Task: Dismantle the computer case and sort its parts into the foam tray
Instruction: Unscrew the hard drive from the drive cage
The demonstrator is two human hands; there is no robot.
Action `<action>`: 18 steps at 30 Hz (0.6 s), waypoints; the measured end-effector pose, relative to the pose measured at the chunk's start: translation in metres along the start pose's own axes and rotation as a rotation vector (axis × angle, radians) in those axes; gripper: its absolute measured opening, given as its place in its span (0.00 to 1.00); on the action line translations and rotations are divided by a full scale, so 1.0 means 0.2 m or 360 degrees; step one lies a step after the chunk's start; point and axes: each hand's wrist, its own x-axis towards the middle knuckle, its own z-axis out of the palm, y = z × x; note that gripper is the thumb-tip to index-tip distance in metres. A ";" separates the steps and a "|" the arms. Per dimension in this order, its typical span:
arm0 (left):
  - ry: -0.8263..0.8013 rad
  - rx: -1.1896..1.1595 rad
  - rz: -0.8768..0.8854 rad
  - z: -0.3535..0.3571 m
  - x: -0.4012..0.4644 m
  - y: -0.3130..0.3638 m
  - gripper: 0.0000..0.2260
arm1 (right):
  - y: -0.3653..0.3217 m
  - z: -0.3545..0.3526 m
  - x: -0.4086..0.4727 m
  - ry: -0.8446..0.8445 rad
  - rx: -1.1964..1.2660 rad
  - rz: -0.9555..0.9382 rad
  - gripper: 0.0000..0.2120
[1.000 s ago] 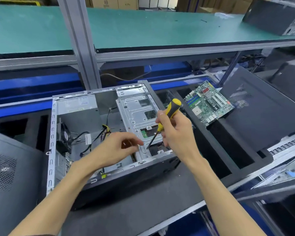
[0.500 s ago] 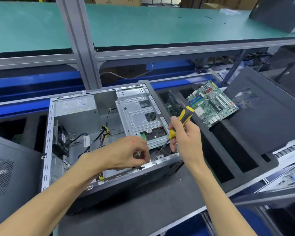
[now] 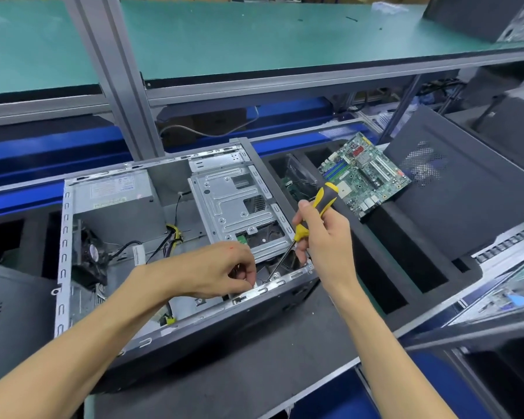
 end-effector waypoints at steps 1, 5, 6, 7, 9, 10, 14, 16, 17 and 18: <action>0.0003 0.0006 0.0010 0.00 0.00 0.00 0.02 | 0.00 0.00 0.00 0.0003 0.0000 0.0003 0.18; -0.0046 0.0001 -0.0003 -0.02 0.01 0.00 0.00 | 0.02 0.01 0.00 -0.0014 -0.0005 0.0022 0.18; -0.0075 0.0015 -0.0017 -0.03 0.01 0.01 0.00 | 0.02 0.02 0.00 -0.0021 -0.0012 0.0023 0.18; -0.0099 0.0043 -0.0024 -0.04 0.02 0.01 0.01 | 0.02 0.02 0.00 -0.0027 -0.0015 0.0025 0.18; -0.0107 0.0117 -0.0008 -0.04 0.03 0.01 0.02 | 0.02 0.03 0.00 -0.0036 -0.0008 0.0025 0.18; -0.0096 0.0157 0.0007 -0.04 0.03 0.01 0.03 | 0.02 0.03 0.00 -0.0037 0.0000 0.0021 0.18; 0.0031 0.0091 0.0080 -0.02 0.00 -0.02 0.05 | 0.02 0.03 -0.01 -0.0039 0.0008 0.0023 0.18; 0.0083 -0.0081 0.0126 -0.02 -0.02 -0.03 0.02 | 0.02 0.03 -0.01 -0.0036 0.0018 0.0023 0.18; 0.0093 -0.0118 0.0132 -0.01 -0.03 -0.03 0.03 | 0.02 0.03 -0.01 -0.0033 0.0022 0.0021 0.17; 0.0106 -0.0130 0.0135 -0.01 -0.04 -0.04 0.04 | 0.02 0.03 -0.01 -0.0032 0.0026 0.0019 0.17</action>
